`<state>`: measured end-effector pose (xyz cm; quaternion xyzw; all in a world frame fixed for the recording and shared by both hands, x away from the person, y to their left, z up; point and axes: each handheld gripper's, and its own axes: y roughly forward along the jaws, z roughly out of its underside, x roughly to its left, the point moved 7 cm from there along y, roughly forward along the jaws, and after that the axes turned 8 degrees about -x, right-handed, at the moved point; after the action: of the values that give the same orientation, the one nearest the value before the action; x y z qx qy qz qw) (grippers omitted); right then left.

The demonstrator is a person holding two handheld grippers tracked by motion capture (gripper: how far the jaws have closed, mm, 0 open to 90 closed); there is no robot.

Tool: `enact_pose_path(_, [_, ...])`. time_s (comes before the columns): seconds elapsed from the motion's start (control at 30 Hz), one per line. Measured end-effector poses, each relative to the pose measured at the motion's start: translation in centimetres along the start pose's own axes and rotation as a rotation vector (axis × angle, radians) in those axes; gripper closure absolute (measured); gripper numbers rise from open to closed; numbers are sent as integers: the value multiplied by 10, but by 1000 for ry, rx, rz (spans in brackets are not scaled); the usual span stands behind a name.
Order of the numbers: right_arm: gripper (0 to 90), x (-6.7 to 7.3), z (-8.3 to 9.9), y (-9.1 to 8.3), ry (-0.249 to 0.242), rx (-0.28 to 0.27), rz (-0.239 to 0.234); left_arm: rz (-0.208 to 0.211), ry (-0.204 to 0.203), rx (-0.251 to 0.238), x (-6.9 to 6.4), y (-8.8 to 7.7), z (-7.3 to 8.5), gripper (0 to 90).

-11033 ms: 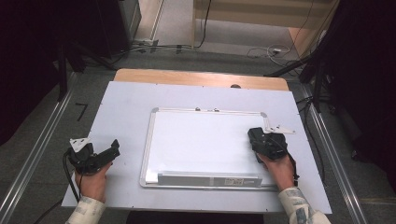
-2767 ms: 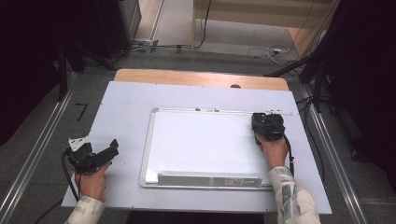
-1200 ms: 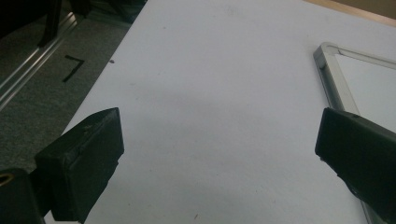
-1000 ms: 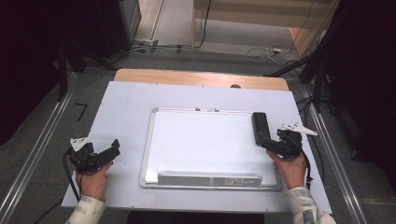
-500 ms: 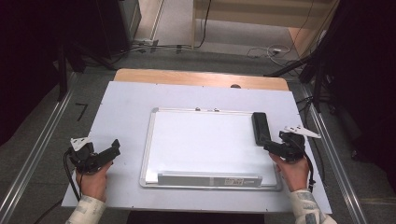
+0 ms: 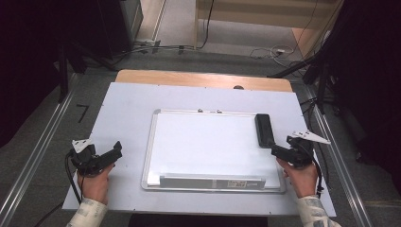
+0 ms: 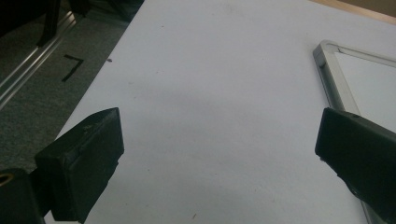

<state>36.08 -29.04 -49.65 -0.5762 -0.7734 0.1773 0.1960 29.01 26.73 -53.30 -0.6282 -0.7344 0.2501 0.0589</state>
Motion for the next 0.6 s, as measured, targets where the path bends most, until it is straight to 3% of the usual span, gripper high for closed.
enact_pose_path(0.6, [193,-12,5,-13,13,-17,16,-1,3,3,0,0,0,11])
